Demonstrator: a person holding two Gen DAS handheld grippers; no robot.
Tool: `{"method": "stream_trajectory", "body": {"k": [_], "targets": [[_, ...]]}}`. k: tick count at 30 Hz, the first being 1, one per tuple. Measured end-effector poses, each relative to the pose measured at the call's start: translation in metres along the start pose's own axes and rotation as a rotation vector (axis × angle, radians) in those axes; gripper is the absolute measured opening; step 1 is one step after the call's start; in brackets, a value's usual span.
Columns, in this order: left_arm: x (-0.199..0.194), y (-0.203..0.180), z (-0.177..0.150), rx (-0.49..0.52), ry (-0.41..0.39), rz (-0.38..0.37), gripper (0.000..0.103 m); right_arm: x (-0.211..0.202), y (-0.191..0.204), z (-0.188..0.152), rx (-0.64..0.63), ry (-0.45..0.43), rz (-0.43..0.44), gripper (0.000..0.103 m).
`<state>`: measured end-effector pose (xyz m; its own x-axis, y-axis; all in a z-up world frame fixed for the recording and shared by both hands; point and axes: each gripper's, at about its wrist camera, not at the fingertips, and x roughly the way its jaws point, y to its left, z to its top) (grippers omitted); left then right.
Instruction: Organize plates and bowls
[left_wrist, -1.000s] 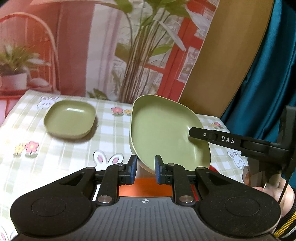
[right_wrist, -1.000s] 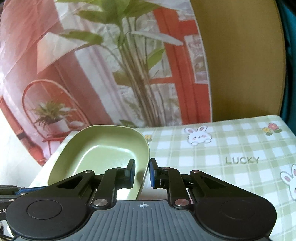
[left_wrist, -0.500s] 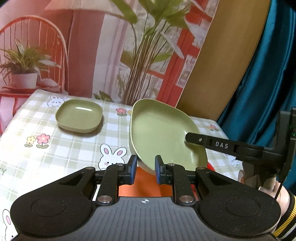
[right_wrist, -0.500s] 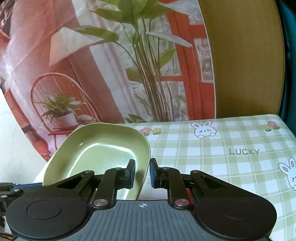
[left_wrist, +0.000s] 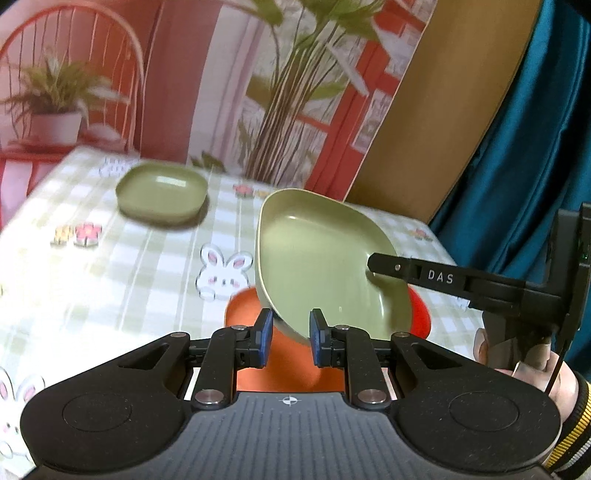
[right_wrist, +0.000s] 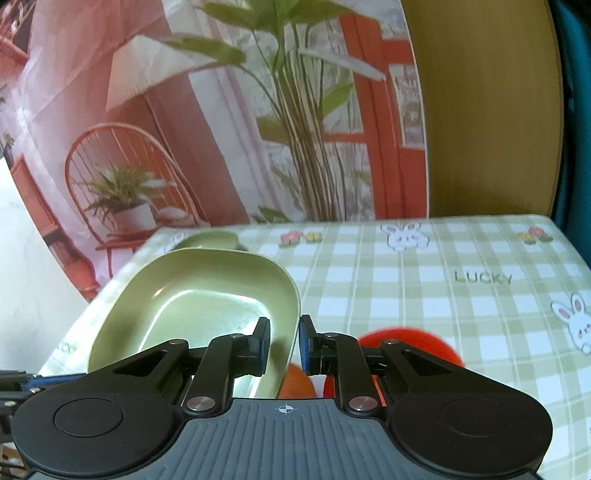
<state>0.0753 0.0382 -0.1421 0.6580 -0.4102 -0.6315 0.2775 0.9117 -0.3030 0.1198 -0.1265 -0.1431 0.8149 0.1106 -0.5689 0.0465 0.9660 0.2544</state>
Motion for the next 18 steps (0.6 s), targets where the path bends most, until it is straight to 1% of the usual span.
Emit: {"method": "stream_trajectory", "body": {"k": [5, 11, 18], "targets": [[0.015, 0.013, -0.01, -0.044, 0.052, -0.002, 0.021, 0.013, 0.002, -0.011, -0.017, 0.037, -0.007, 0.016], [0.027, 0.021, -0.02, -0.076, 0.092, -0.012, 0.022, 0.026, 0.0, -0.017, -0.016, 0.077, -0.016, 0.016], [0.032, 0.027, -0.025, -0.115, 0.111, -0.018, 0.022, 0.034, 0.003, -0.019, -0.045, 0.109, -0.025, 0.016]]}}
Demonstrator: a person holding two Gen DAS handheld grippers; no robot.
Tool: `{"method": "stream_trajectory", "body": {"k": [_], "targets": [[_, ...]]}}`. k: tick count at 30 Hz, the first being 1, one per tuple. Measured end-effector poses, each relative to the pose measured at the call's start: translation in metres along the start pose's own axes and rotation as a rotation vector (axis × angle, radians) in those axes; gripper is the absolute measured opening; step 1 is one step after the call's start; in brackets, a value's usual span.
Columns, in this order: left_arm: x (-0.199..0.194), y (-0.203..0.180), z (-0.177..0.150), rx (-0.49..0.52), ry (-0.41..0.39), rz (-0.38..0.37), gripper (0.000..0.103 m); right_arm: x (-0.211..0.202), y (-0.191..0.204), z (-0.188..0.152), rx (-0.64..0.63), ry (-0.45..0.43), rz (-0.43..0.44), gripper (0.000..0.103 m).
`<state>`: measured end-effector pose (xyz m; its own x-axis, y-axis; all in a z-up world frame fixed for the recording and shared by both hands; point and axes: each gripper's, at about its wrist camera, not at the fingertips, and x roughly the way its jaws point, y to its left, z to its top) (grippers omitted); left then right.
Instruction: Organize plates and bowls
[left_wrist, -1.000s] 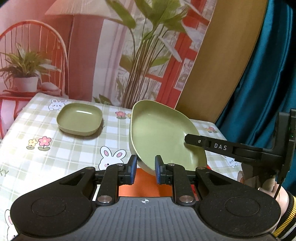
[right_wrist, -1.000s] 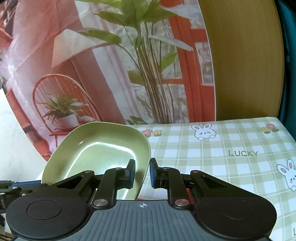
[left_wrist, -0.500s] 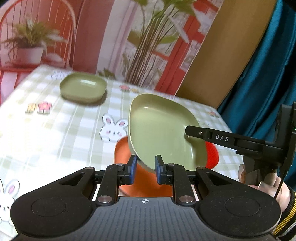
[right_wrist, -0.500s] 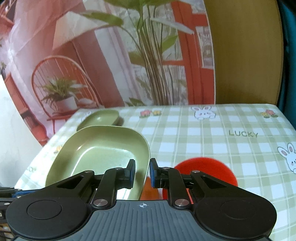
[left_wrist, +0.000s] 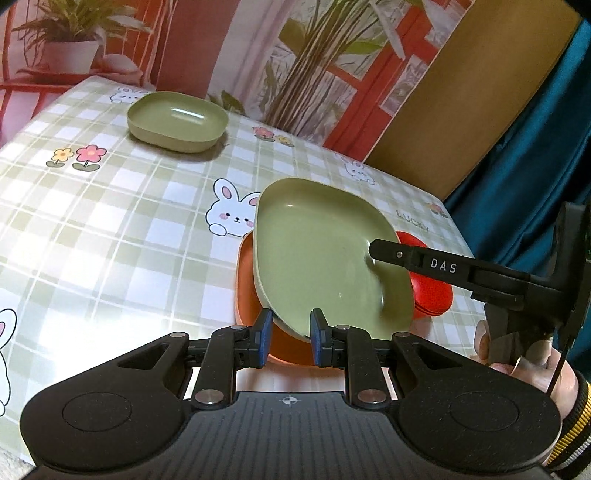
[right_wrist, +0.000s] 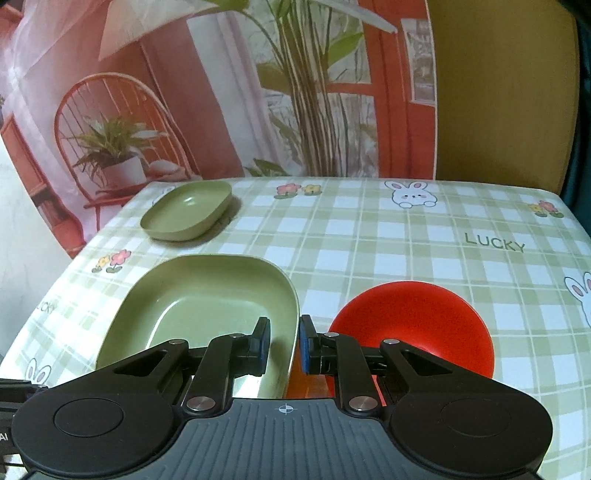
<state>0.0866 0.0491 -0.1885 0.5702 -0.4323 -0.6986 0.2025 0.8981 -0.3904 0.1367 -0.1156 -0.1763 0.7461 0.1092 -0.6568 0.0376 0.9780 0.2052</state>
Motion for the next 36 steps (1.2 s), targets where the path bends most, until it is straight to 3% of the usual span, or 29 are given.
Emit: {"method": "stream_trajectory", "body": {"k": [8, 10, 26, 36], "targets": [[0.004, 0.003, -0.002, -0.025, 0.023, 0.004, 0.023, 0.007, 0.006, -0.002, -0.022, 0.026, -0.012, 0.016], [0.005, 0.003, -0.002, -0.029, 0.027, -0.004, 0.029, 0.007, 0.007, -0.003, -0.026, 0.032, -0.011, 0.016], [0.016, 0.006, -0.004, -0.06, 0.044, -0.003, 0.029, 0.015, 0.003, -0.009, -0.025, 0.057, -0.02, 0.016], [0.013, 0.005, -0.003, -0.064, 0.024, 0.015, 0.035, 0.012, 0.0, -0.008, -0.022, 0.045, -0.026, 0.027]]}}
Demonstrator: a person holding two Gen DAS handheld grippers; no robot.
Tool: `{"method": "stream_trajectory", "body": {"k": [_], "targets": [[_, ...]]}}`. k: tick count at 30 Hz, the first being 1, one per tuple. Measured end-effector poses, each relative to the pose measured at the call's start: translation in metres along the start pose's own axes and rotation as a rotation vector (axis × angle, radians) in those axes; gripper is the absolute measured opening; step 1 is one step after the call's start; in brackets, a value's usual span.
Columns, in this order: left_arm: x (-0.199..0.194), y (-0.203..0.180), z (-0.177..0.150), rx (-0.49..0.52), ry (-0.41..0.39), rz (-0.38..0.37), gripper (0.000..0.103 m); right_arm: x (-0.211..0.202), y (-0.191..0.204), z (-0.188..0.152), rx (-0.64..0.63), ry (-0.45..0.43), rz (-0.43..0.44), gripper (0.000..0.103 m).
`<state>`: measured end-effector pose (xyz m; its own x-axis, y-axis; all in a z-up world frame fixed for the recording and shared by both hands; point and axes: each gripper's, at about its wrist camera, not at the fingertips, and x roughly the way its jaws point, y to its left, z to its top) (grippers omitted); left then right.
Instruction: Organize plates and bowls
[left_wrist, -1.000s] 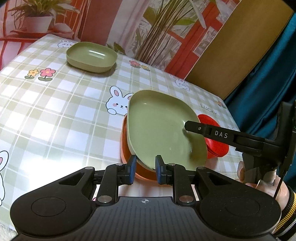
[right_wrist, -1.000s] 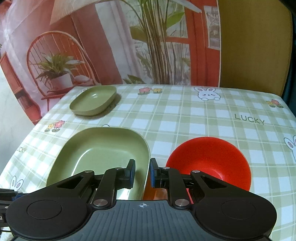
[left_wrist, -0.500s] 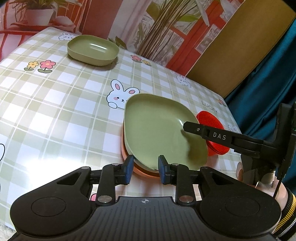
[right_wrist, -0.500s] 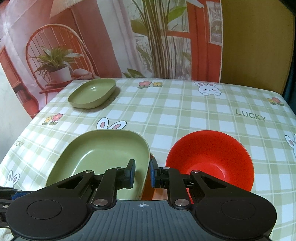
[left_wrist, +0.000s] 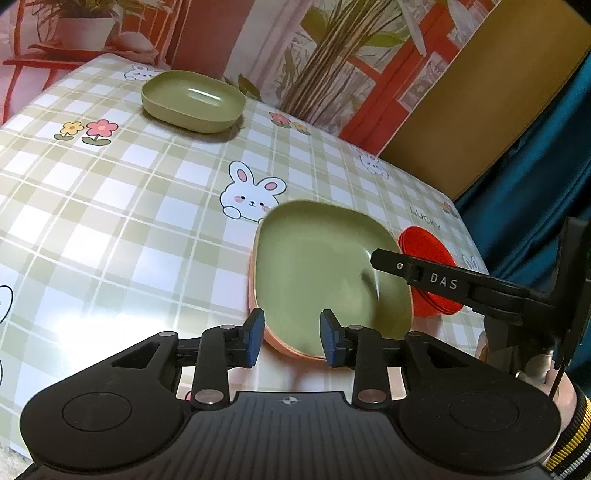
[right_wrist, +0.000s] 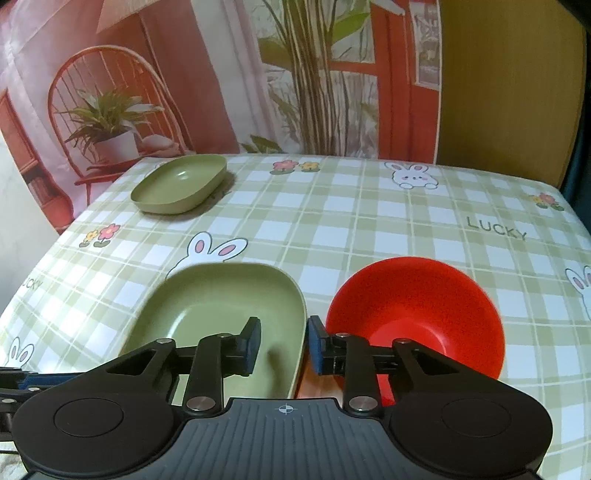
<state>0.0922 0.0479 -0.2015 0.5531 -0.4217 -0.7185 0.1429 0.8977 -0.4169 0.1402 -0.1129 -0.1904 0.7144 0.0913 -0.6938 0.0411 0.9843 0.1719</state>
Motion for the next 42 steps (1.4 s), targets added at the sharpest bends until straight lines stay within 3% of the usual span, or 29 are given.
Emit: {"method": "stream_trajectory", "body": {"k": [13, 25, 42], "targets": [[-0.009, 0.004, 0.013, -0.012, -0.049, 0.004, 0.037, -0.011, 0.002, 0.011, -0.014, -0.048, 0.002, 0.027], [-0.037, -0.001, 0.052, 0.043, -0.167, 0.025, 0.041, -0.03, 0.014, 0.039, -0.046, -0.121, 0.028, 0.027], [-0.072, 0.013, 0.108, 0.102, -0.291, 0.137, 0.042, -0.036, 0.039, 0.082, -0.082, -0.189, 0.061, 0.027]]}}
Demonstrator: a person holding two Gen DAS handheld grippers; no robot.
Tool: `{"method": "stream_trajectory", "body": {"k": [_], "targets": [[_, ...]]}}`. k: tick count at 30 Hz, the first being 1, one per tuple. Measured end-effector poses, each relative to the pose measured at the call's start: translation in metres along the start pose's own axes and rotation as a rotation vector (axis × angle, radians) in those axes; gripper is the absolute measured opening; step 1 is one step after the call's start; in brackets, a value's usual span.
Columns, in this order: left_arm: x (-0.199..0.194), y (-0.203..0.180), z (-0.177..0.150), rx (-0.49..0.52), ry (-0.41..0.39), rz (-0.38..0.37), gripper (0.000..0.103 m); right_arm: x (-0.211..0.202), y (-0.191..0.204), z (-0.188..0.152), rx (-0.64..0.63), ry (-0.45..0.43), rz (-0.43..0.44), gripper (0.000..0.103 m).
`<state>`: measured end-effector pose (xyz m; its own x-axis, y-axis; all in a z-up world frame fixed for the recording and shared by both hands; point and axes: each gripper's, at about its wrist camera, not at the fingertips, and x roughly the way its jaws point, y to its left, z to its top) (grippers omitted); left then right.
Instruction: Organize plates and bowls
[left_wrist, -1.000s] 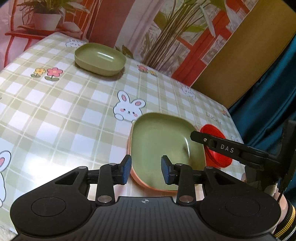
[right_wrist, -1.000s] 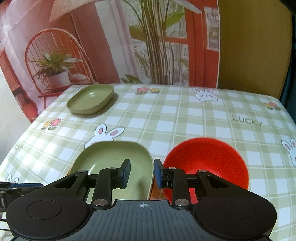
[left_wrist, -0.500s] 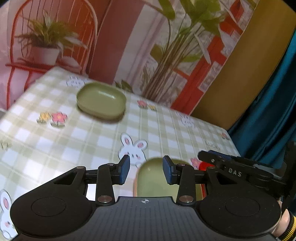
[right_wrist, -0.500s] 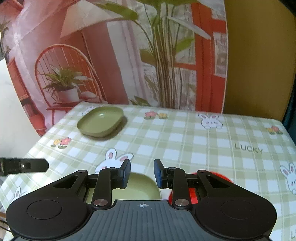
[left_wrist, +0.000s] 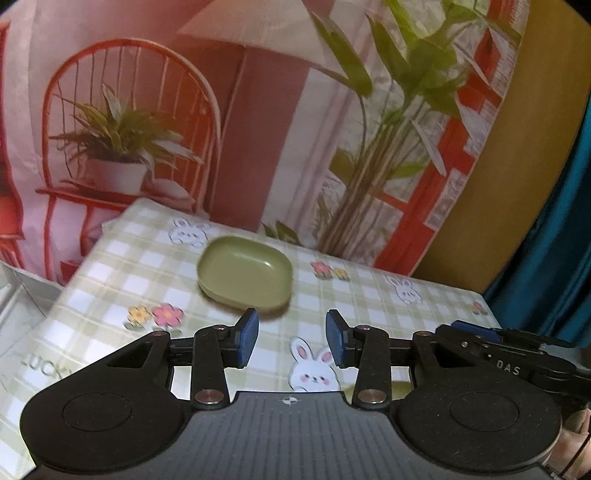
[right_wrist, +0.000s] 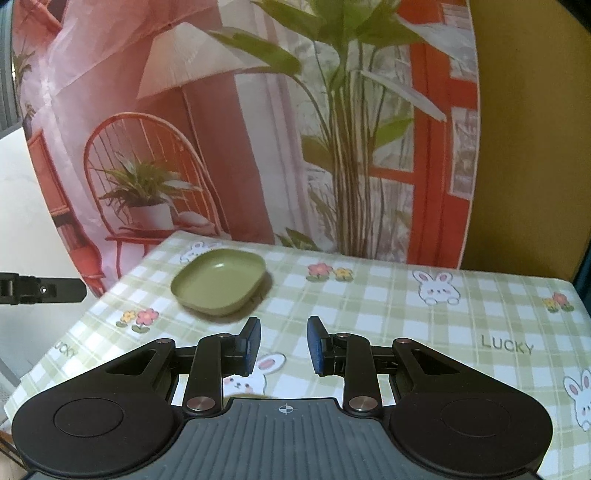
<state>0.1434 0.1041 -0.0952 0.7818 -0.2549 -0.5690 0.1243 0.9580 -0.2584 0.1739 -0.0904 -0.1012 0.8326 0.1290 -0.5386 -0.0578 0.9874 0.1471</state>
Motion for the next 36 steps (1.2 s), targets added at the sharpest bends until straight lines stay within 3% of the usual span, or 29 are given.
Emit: {"method": "stream_trajectory", "body": {"k": [24, 36], "targets": [[0.035, 0.048, 0.043, 0.035, 0.0, 0.11, 0.044, 0.061, 0.021, 0.042, 0.009, 0.006, 0.05, 0.027], [0.076, 0.065, 0.048, 0.062, 0.022, 0.083, 0.044, 0.105, 0.027, 0.054, 0.006, 0.048, 0.047, 0.027]]}}
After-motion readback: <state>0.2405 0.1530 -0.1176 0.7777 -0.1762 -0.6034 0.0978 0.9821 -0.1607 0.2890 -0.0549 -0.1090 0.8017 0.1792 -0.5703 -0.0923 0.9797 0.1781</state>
